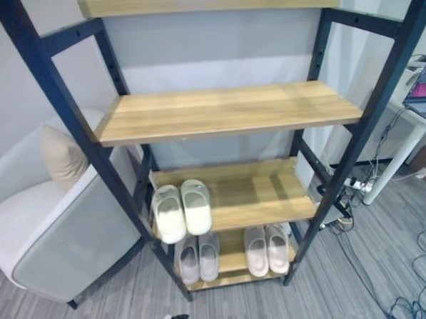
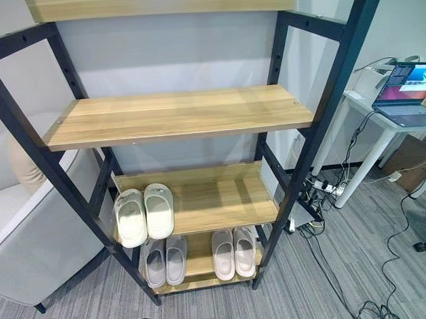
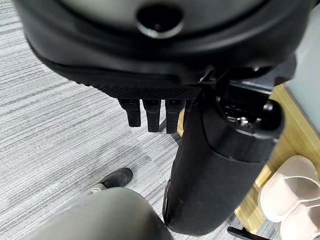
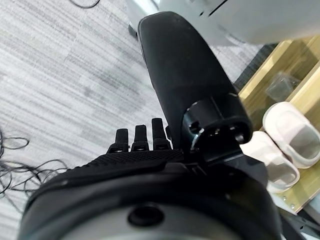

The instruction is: Arrange the slippers neatly on the shoe rack.

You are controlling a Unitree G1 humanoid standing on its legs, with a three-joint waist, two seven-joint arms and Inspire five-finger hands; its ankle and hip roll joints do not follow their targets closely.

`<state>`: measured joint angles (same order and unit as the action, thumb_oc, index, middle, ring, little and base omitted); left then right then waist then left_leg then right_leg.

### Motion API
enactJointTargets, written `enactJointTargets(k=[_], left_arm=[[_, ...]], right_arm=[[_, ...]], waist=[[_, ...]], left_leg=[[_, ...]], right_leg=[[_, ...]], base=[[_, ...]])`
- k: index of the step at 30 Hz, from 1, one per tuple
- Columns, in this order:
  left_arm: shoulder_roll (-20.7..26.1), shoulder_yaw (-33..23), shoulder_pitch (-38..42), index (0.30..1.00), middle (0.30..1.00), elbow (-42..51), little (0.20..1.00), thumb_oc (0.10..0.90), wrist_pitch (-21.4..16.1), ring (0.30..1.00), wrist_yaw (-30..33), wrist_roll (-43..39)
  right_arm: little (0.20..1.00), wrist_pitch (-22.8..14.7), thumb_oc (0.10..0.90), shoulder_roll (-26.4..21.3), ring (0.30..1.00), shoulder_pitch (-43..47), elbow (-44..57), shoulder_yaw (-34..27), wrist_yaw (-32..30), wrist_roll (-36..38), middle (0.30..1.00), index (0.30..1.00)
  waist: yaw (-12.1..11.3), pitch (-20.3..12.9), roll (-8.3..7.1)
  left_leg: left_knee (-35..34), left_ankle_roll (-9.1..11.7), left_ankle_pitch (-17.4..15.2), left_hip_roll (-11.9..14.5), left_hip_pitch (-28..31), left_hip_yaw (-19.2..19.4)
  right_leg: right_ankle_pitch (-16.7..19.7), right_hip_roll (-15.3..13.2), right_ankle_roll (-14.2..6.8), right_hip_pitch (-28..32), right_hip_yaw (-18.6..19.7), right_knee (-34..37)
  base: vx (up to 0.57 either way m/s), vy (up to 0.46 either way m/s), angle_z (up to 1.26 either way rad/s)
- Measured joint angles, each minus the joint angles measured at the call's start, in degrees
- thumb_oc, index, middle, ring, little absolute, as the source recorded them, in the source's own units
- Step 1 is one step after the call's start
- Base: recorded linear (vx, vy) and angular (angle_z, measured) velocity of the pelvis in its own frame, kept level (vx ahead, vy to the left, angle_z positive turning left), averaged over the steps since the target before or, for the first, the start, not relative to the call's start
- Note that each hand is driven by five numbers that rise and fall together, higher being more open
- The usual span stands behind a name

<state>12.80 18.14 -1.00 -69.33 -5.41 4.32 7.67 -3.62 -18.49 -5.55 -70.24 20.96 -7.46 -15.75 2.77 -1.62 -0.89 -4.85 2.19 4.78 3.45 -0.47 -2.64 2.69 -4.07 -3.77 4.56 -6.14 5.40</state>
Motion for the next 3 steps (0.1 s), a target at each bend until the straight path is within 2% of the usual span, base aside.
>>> enactJointTargets(k=[3], left_arm=[[0.0, 0.0, 0.0, 0.900, 0.900, 0.0, 0.900, 0.800, 0.0, 0.900, 0.0, 0.0]], right_arm=[[0.900, 0.3, 0.800, -0.1, 0.900, 0.0, -0.2, -0.7, -0.5, 0.0, 0.900, 0.900]], waist=[[0.0, -0.1, 0.08]], left_leg=[[0.0, 0.0, 0.0, 0.0, -0.1, -0.1]], right_leg=[[-0.1, 0.0, 0.1, 0.0, -0.1, 0.0]], base=[[0.00, 0.000, 0.00]])
